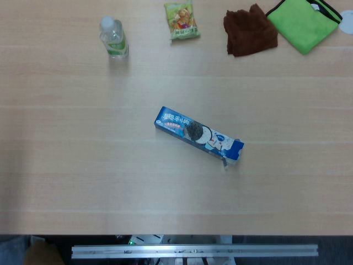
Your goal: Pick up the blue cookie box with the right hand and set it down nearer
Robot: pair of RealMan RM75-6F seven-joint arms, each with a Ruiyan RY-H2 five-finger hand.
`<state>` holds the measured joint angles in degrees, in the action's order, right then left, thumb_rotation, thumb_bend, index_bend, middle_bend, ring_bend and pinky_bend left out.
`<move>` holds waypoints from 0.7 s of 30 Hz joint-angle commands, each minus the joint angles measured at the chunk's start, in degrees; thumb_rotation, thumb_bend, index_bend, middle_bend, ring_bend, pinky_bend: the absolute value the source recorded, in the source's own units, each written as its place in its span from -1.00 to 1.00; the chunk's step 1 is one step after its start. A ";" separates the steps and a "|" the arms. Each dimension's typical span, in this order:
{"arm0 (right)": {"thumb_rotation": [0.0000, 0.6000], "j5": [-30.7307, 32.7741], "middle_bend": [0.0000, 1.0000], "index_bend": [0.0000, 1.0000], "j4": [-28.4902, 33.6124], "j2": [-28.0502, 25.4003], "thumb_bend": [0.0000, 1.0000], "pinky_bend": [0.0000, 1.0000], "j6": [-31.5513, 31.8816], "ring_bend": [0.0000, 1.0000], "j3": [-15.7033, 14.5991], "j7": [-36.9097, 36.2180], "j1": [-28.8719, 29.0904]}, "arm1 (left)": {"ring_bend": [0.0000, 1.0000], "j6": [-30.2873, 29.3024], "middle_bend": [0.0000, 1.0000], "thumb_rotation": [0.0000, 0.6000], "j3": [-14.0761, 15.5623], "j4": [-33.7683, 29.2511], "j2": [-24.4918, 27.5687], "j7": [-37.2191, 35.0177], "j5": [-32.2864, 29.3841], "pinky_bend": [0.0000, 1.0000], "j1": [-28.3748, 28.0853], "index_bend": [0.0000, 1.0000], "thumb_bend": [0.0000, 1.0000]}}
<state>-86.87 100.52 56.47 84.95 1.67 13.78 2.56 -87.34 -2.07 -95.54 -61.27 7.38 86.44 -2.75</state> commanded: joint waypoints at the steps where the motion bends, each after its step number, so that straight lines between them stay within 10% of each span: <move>1: 1.00 -0.78 -0.35 -0.45 0.40 -0.32 -0.64 -0.33 -0.81 -0.45 -0.54 -0.87 0.33 | -0.63 0.19 -0.52 1.00 0.08 0.15 -0.10 -0.11 -0.01 -0.49 -0.09 -0.42 -0.48; 21: 1.00 -11.43 -0.35 -0.45 9.56 -3.79 -0.64 -0.33 -21.89 -0.45 -1.84 -2.60 15.46 | -0.63 -1.69 -0.51 1.00 0.58 -0.05 0.95 -1.31 0.81 -0.49 1.04 -0.42 -0.48</move>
<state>-96.85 107.76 52.86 67.21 -0.43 10.95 14.52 -89.01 -1.50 -95.59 -60.35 6.11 87.27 -1.75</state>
